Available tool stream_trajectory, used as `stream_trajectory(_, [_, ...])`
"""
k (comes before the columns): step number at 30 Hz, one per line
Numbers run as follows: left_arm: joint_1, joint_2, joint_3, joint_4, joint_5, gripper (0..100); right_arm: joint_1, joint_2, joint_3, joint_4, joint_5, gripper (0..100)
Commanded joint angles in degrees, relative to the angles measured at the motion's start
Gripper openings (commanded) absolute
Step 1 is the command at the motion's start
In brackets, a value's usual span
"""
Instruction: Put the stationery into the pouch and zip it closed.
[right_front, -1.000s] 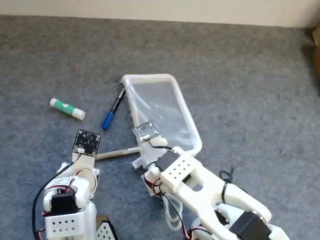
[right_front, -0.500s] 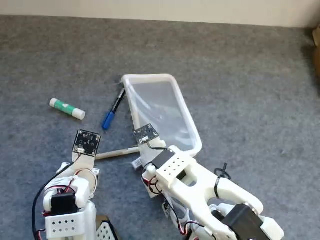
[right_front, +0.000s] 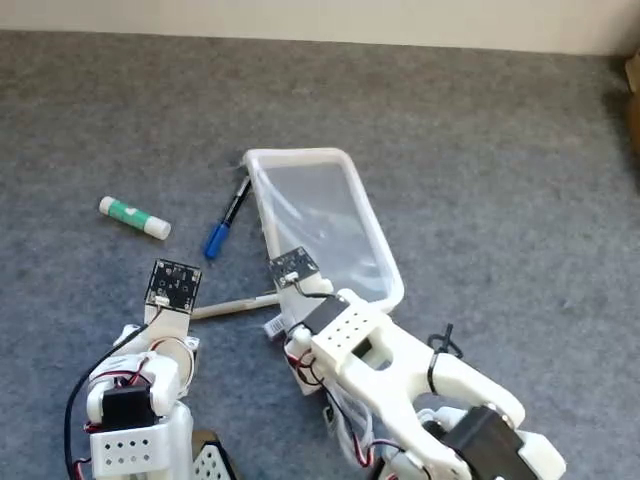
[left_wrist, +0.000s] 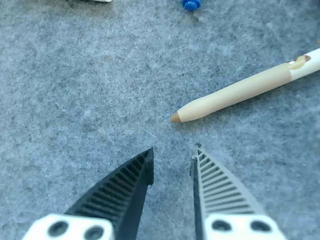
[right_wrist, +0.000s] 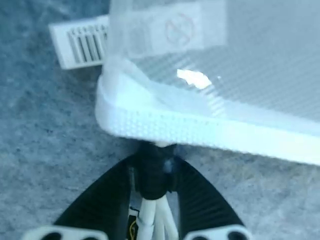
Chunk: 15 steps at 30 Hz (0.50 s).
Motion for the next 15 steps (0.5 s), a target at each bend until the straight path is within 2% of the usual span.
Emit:
stream_trajectory(1, [-0.7,-0.4,1.3,0.2,0.6,13,0.0,-10.2,-1.0,1.5,3.7,0.5])
stream_trajectory(7, [-0.7,-0.4,1.3,0.2,0.6,13,1.9,-23.2,3.4,1.7,4.2,0.5])
stream_trajectory(15, [-0.7,-0.4,1.3,0.2,0.6,13,4.2,-29.7,4.4,1.5,4.2,0.5])
